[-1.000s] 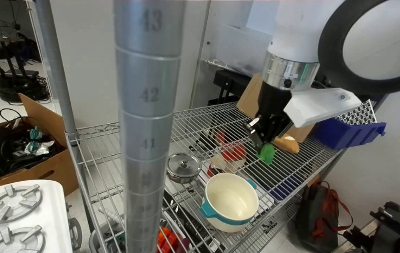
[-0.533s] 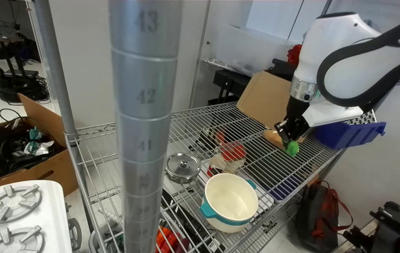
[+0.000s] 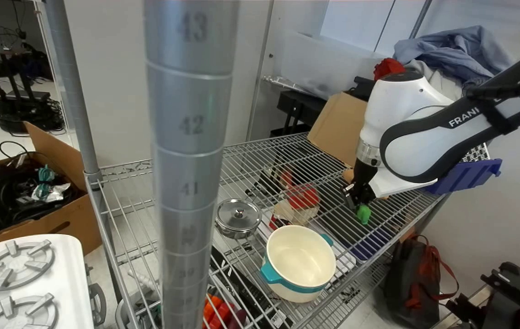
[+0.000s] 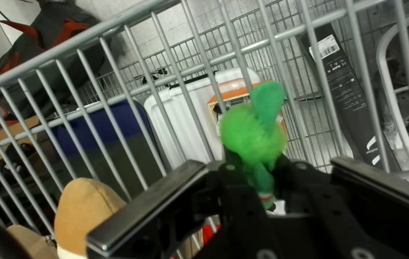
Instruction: Take the green plush toy out of the white pot and place it on the dish rack
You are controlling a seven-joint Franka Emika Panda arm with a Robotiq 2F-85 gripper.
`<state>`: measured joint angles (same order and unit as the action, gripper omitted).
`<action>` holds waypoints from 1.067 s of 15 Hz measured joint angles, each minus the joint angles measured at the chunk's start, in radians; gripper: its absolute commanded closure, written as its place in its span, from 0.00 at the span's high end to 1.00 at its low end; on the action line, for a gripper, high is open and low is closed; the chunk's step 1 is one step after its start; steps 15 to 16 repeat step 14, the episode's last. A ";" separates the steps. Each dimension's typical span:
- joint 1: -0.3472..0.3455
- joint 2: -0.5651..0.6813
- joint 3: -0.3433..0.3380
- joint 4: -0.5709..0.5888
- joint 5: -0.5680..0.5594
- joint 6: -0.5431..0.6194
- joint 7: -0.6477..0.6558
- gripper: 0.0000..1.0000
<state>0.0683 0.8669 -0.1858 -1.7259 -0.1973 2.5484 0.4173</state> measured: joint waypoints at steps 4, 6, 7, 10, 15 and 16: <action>0.005 -0.016 0.007 -0.001 0.020 -0.002 -0.026 0.81; 0.019 -0.054 0.017 -0.029 0.029 -0.010 -0.042 0.96; 0.028 -0.086 0.026 -0.053 0.031 -0.019 -0.050 0.99; 0.038 -0.223 0.079 -0.152 0.072 -0.034 -0.106 0.99; 0.032 -0.298 0.094 -0.217 0.082 -0.041 -0.131 1.00; 0.032 -0.298 0.094 -0.217 0.082 -0.041 -0.131 1.00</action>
